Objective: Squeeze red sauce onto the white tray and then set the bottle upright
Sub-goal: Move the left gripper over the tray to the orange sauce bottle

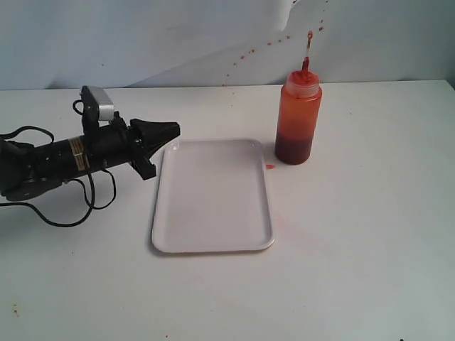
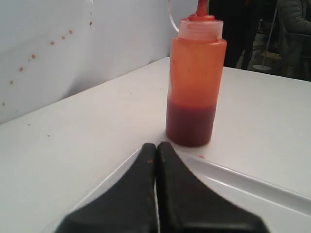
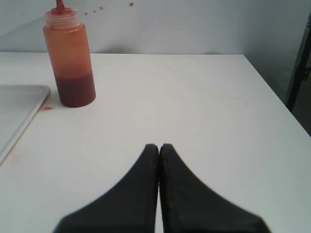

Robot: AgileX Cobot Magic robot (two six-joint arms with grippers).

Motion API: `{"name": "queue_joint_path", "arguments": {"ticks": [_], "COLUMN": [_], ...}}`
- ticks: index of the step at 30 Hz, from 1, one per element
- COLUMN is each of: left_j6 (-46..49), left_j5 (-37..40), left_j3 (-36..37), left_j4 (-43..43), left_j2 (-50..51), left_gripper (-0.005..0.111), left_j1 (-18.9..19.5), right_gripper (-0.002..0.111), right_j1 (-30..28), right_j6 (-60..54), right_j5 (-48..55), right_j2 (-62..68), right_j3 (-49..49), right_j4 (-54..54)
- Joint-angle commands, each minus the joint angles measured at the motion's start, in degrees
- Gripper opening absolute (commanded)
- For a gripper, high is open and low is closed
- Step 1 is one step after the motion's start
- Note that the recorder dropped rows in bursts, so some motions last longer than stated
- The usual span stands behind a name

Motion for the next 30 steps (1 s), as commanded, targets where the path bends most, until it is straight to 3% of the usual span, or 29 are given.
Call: {"name": "queue_joint_path", "arguments": {"ticks": [1, 4, 6, 8, 11, 12, 23, 30], "left_j6": [-0.35, -0.35, -0.35, -0.35, -0.35, -0.6, 0.31, 10.24], "left_j5": [-0.85, -0.85, -0.85, -0.85, -0.85, -0.85, -0.85, -0.85], "left_j3": [-0.61, -0.61, -0.61, -0.61, -0.61, -0.61, -0.61, -1.62], "left_j4": [0.46, -0.01, -0.33, -1.97, -2.34, -2.34, 2.04, -4.7], "left_j2": [0.94, 1.05, 1.15, 1.14, 1.14, 1.14, 1.14, 1.26], "left_gripper": [0.001, 0.009, 0.023, 0.046, 0.094, 0.105, 0.104, 0.104], "left_j1": [-0.98, -2.31, -3.63, -5.0, -6.43, -6.69, -6.69, -7.89], "right_gripper": [0.0, 0.0, 0.0, 0.0, 0.0, 0.0, 0.0, 0.0], "right_j1": [-0.48, -0.48, -0.48, -0.48, -0.48, -0.48, -0.48, -0.48], "right_j6": [-0.11, -0.11, -0.11, -0.11, -0.11, -0.11, -0.11, -0.11], "right_j5": [-0.05, -0.05, -0.05, -0.05, -0.05, -0.05, -0.05, -0.05], "right_j2": [-0.29, -0.29, -0.29, -0.29, -0.29, -0.29, -0.29, -0.29], "right_j3": [0.22, 0.22, 0.22, 0.22, 0.22, 0.22, 0.22, 0.22], "right_j4": [0.18, 0.18, 0.18, 0.18, 0.18, 0.18, 0.18, 0.18]}}
